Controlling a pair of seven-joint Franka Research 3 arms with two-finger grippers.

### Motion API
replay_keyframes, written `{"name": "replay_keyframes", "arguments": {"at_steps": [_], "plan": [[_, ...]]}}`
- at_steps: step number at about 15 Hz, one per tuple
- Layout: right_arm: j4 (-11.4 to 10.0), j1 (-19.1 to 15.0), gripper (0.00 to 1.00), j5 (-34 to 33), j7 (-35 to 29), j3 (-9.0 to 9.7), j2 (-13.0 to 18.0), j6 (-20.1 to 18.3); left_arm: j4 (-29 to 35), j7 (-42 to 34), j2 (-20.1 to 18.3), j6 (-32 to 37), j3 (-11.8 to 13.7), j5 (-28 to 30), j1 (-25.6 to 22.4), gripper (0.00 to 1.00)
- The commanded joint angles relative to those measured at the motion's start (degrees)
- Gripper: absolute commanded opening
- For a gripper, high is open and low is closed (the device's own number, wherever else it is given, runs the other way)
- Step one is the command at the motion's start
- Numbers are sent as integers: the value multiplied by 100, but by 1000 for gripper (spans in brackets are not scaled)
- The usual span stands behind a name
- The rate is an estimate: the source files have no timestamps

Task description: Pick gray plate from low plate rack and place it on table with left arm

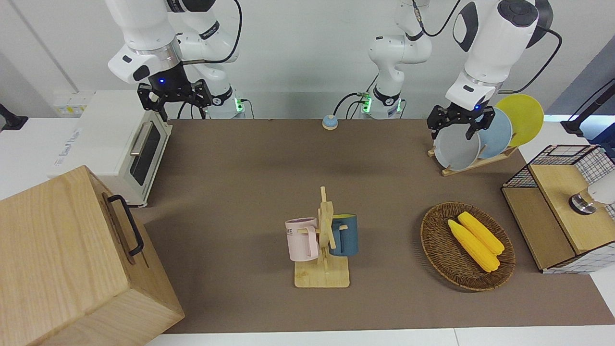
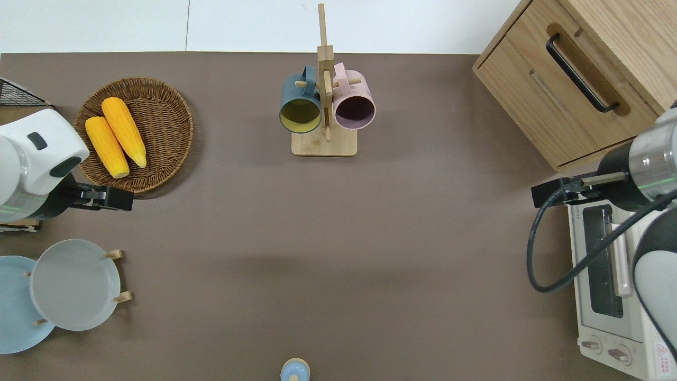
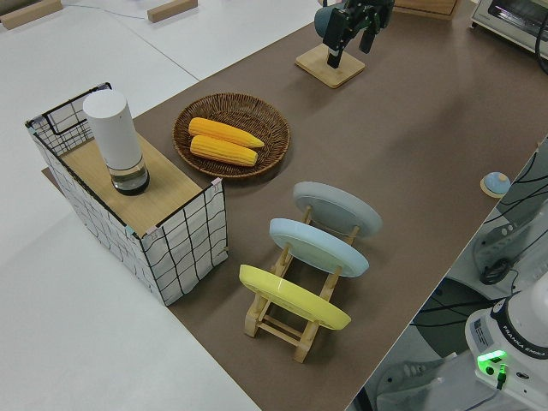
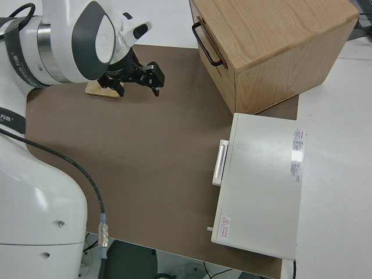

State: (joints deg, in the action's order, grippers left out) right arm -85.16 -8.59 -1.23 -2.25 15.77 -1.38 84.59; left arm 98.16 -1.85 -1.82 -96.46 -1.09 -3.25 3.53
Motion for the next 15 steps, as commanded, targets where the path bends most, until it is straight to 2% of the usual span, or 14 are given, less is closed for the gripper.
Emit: {"name": "replay_keyframes", "arguments": {"at_steps": [1, 5, 8, 12, 15], "plan": [[52, -108, 983, -9, -74, 101, 15, -83, 150, -35, -143, 48, -14, 8, -28, 995], [52, -108, 983, -9, -74, 101, 7, -83, 150, -79, -152, 92, -6, 8, -37, 998], [52, -108, 983, -9, -74, 101, 15, -83, 142, -456, -214, 92, 126, 0, -151, 998], [52, -108, 983, -9, -74, 101, 15, -83, 142, -729, -310, 92, 468, -70, -292, 998], [52, -108, 983, -9, -74, 101, 15, -83, 142, -886, -390, 153, 916, -80, -283, 998]]}}
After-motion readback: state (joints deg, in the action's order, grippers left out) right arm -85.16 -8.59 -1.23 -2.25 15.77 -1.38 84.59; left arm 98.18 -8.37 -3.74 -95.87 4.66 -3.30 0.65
